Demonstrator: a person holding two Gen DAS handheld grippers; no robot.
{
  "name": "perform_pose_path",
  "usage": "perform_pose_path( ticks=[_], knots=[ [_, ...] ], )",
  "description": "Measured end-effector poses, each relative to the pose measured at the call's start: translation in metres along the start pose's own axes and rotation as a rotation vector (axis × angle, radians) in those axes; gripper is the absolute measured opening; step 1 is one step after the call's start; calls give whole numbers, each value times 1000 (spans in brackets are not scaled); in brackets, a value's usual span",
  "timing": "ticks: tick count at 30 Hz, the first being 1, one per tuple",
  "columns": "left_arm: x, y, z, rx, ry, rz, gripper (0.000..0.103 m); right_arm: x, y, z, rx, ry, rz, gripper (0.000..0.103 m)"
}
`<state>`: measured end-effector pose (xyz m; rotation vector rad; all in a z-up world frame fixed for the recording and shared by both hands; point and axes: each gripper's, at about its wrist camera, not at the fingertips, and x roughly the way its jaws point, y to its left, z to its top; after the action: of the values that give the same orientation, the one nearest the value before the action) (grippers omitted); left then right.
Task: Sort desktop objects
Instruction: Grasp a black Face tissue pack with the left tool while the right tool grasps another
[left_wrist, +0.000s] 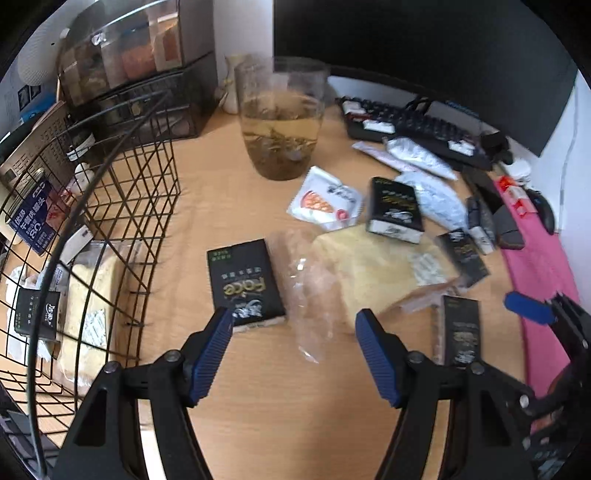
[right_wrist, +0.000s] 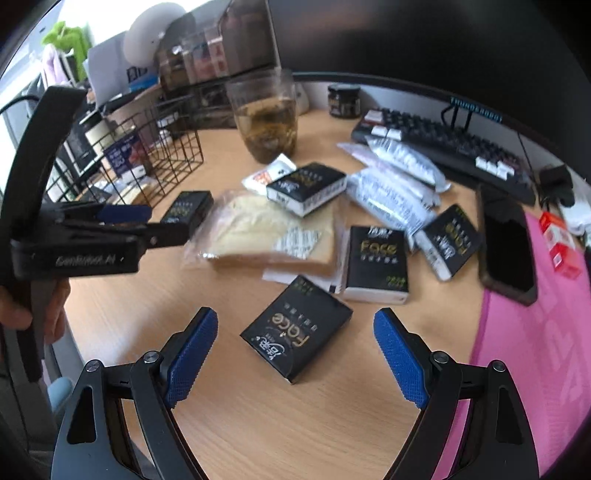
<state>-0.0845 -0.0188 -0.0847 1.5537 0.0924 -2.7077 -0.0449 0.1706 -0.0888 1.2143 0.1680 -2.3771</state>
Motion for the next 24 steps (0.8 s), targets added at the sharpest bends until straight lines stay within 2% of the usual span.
perform_pose_path(
  ticks=[7, 14, 16, 17, 18, 19, 21, 24],
  knots=[
    [26, 13, 9, -24, 16, 35, 73, 22, 1, -2, 14, 28, -20, 87],
    [40, 21, 13, -34, 36, 11, 73, 34, 0, 1, 13, 33, -42, 86],
    [42, 23, 14, -35, 31, -2, 73, 35, -1, 0, 3, 30, -60, 79],
    [42, 24, 14, -34, 30, -5, 73, 35, -3, -1, 0, 33, -64, 70],
    [42, 25, 14, -31, 31, -7, 72, 35, -6, -1, -1, 35, -67, 68],
    [42, 26, 14, -30, 33, -12, 70, 34, -8, -3, -3, 38, -68, 66],
    [39, 25, 11, -26, 34, -7, 62, 32, -12, -6, -14, 45, -76, 52],
    [32, 19, 1, 0, 45, -19, 60, 25, -23, -12, -5, 53, -87, 49]
  ],
)
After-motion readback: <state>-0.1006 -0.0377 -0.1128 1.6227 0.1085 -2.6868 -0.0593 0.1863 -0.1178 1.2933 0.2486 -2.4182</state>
